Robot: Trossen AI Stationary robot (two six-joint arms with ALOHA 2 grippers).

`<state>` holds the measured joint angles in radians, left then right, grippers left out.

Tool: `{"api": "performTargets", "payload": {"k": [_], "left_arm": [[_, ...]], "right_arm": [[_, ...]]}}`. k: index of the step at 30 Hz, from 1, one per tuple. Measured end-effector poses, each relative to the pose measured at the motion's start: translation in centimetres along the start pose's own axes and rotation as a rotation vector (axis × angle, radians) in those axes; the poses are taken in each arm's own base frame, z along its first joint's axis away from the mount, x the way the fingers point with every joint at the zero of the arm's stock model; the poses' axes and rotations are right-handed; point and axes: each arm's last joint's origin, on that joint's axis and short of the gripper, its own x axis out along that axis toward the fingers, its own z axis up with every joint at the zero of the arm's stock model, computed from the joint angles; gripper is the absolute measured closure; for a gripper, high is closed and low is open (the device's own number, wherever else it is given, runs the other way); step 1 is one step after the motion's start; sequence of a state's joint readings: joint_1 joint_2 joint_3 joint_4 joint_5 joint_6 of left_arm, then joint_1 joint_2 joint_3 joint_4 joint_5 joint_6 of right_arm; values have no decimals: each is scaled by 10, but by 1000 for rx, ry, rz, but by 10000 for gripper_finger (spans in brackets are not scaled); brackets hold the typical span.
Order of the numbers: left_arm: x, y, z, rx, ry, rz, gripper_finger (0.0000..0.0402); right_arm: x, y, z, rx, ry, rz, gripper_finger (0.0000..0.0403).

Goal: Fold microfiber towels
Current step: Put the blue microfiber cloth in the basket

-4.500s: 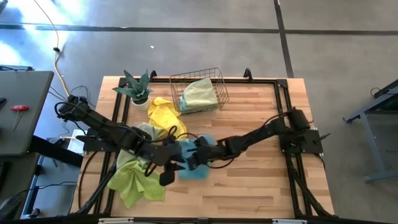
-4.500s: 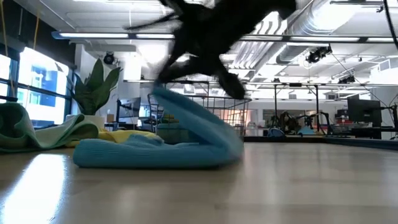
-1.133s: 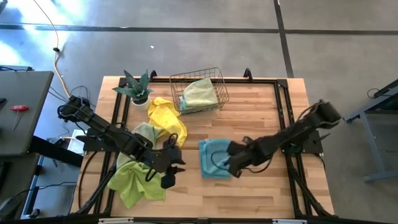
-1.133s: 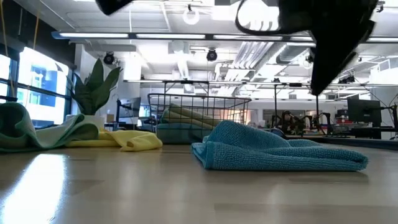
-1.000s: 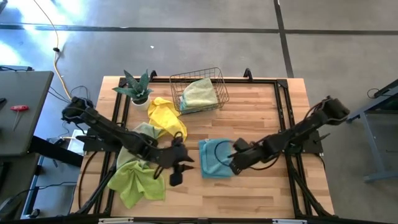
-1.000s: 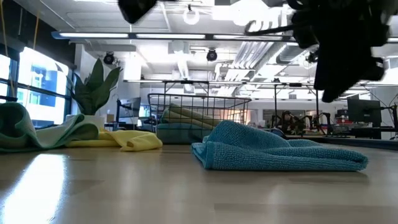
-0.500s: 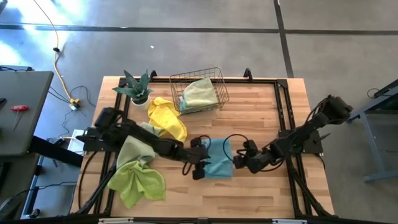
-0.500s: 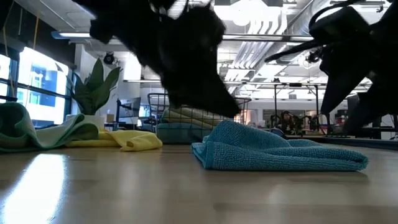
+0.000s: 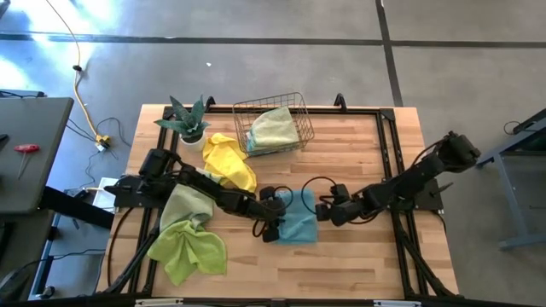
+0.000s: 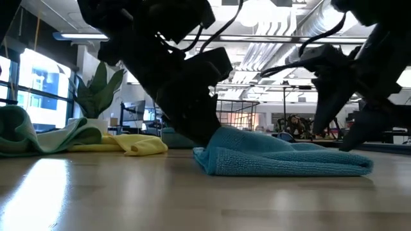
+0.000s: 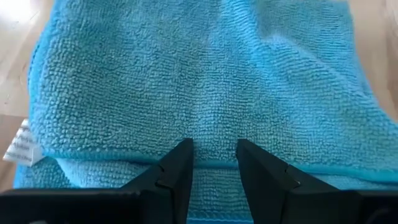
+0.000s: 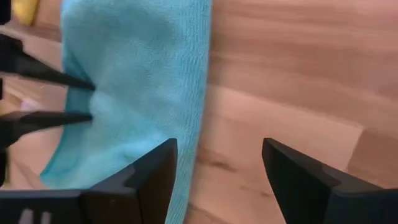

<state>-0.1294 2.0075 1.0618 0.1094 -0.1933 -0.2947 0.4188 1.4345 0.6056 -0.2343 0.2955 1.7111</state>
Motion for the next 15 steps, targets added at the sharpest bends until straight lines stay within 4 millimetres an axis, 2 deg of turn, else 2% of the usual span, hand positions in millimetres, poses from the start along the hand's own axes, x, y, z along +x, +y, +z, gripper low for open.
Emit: {"api": "performTargets", "payload": {"k": [9,15], "left_arm": [[0,0,-1,5,14,2,284],[0,0,-2,9,25,4,284]], "right_arm": [[34,7,1,-14,1,57,174],[41,11,0,-36,-12,93,174]]}}
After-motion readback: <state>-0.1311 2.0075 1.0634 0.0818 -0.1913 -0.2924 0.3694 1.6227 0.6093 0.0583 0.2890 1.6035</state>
